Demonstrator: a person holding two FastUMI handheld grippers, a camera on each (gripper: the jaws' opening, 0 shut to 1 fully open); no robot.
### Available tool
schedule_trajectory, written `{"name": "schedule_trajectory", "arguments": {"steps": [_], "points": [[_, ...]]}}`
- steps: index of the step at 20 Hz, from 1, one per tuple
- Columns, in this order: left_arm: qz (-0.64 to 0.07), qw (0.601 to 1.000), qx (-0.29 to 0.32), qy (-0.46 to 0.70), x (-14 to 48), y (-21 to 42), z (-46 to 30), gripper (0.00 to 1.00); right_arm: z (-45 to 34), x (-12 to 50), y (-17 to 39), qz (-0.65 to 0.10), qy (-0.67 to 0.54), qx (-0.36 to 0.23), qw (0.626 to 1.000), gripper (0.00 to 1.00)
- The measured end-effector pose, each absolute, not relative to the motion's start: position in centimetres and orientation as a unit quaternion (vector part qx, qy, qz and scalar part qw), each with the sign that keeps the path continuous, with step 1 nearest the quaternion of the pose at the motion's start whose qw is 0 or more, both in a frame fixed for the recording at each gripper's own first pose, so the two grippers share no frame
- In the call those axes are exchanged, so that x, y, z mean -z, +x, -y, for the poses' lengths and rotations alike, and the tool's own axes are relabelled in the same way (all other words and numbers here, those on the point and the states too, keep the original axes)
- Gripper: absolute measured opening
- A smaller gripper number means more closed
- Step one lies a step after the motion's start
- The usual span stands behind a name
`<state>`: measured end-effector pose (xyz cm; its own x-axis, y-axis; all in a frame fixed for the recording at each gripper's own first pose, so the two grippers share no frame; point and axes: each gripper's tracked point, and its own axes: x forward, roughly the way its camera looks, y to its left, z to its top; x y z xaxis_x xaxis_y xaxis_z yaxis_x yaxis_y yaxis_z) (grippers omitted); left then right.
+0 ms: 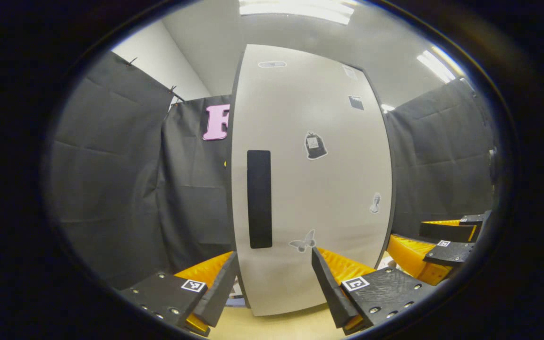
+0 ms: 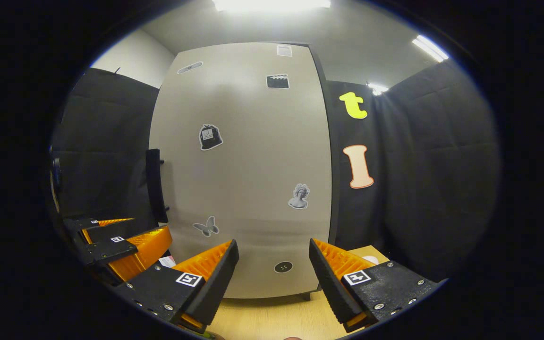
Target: Open the cabinet door with the right hand, grasp the bottle in the cabinet with the left hand and place it on the coaster, then close the cabinet door with the right hand.
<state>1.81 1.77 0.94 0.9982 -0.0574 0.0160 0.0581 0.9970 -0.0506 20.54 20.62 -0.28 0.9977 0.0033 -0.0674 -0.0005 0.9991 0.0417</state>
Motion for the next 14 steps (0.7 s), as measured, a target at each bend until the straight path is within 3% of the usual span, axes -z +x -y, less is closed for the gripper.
{"name": "schedule_trajectory", "arguments": {"steps": [14], "points": [[0.017, 0.999, 0.023, -0.03, -1.59, 1.59, -2.1, 0.89, -20.58, 0.31, 20.15, -0.036, 0.02, -0.006, 0.999, 0.93]]}}
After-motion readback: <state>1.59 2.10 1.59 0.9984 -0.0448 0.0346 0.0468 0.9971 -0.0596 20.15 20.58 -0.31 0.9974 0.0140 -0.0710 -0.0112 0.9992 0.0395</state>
